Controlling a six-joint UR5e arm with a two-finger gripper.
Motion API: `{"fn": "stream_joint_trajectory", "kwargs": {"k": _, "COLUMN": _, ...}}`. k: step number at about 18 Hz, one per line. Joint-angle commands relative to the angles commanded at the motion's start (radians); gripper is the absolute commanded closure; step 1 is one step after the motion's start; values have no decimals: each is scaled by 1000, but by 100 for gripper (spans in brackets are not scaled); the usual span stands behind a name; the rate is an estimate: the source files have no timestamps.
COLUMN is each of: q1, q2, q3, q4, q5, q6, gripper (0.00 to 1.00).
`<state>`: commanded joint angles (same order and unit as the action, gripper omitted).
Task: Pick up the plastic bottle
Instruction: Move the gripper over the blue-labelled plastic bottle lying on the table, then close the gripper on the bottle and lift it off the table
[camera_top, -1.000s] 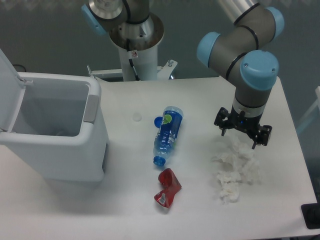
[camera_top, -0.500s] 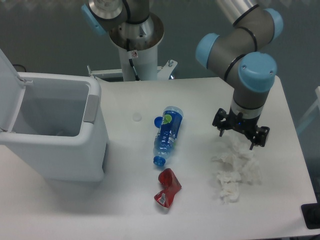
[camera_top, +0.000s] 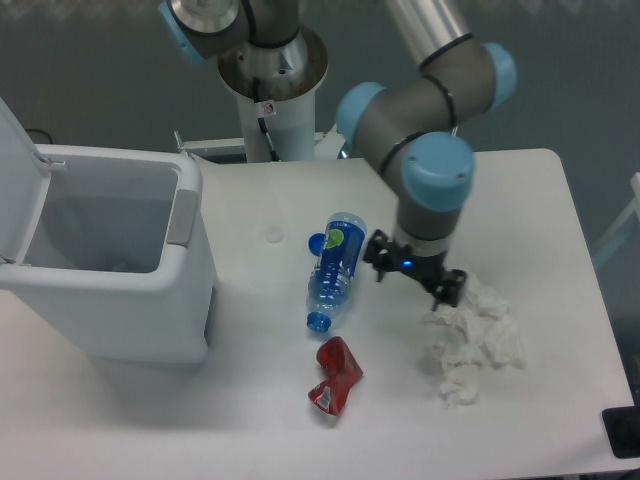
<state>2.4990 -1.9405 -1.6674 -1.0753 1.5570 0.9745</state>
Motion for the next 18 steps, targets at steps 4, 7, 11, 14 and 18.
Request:
{"fn": "stream_joint_trajectory", "kwargs": {"k": 4, "q1": -41, "q2": -8, "q3": -32, "q4": -2, "q5": 0, "q6": -86, "gripper": 0}}
{"fn": "stream_joint_trajectory", "kwargs": {"k": 7, "q1": -63, "q2": -55, "q3": -15, "q4": 8, "q5": 5, "q6": -190, "gripper": 0}}
{"fn": "stream_joint_trajectory", "kwargs": {"k": 11, "q1": -95, "q2": -61, "q3": -20, "q4": 5, "q5": 3, "q6": -209, "gripper": 0}}
{"fn": "stream_joint_trajectory", "kwargs": {"k": 14, "q1": -109, "q2": -75, "q3": -22, "q4": 8, "q5": 3, "q6": -241, "gripper": 0}}
{"fn": "stream_joint_trajectory", "kwargs": {"k": 18, "q1": -117, "q2": -100, "q3": -9, "q4": 8, "q5": 5, "q6": -272, "gripper": 0}}
